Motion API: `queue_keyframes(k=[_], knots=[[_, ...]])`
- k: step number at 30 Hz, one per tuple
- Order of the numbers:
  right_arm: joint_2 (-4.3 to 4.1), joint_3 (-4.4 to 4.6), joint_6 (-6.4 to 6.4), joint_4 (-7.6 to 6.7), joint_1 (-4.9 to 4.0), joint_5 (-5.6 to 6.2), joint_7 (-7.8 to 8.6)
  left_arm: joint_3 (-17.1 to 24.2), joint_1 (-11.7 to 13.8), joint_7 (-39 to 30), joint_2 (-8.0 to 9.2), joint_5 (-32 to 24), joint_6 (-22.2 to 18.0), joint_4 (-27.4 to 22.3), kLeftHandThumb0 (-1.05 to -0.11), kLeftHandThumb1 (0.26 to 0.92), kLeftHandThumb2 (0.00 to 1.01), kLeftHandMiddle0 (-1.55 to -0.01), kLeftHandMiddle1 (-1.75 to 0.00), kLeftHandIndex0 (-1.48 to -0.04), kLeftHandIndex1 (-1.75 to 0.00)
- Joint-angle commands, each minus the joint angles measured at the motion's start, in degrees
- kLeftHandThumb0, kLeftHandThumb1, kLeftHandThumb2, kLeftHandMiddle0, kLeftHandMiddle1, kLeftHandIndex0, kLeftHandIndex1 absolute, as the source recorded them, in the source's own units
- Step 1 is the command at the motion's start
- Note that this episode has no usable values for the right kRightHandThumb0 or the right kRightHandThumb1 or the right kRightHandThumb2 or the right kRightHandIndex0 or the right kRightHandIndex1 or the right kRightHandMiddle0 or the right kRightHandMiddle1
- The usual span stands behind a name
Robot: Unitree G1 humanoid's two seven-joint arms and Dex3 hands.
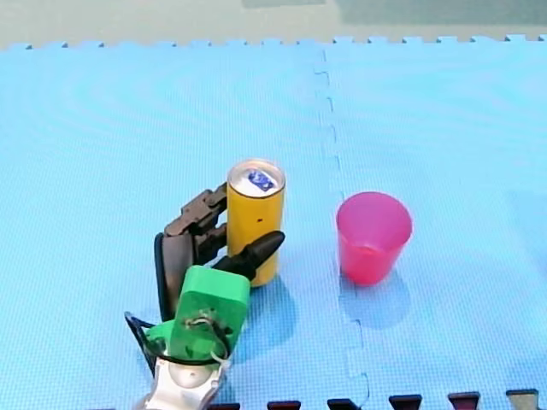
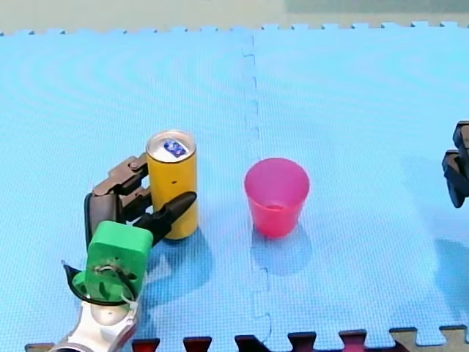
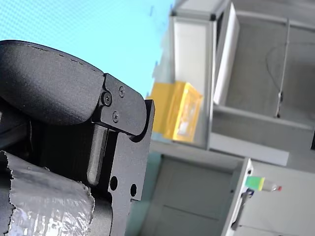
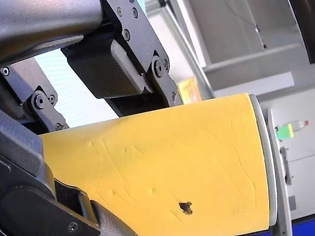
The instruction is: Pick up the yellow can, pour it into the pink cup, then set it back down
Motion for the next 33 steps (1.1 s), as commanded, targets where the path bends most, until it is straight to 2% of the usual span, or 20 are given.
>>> queue_keyframes(k=[1,6,15,26,33], knots=[[-0.49,-0.16,-0.15,-0.22,0.18,0.24,0.16,0.9,0.2,-1.8,-0.44,-1.4,-2.4,0.3,-0.362,0.821,0.00,-1.28,0.00,-1.18,0.00],[-0.75,-0.24,-0.09,-0.22,0.16,0.35,0.46,2.6,0.0,-6.0,-1.13,-3.9,-4.8,0.9,-0.361,0.821,0.00,-1.27,0.00,-1.18,0.00],[-1.21,-0.34,0.03,-0.29,0.20,0.45,0.94,5.1,0.0,-12.1,-1.81,-7.1,-5.4,1.3,-0.358,0.819,0.00,-1.27,0.00,-1.18,0.00],[-1.85,-0.13,0.00,-0.18,0.23,0.16,1.05,6.5,-0.1,-13.9,-2.51,-7.8,-5.6,1.5,-0.356,0.816,0.00,-1.26,0.00,-1.18,0.00],[-2.04,-0.05,0.06,-0.14,0.24,0.09,1.06,6.5,-0.3,-12.8,-2.25,-6.9,-5.5,1.6,-0.358,0.816,0.00,-1.26,0.00,-1.18,0.00]])
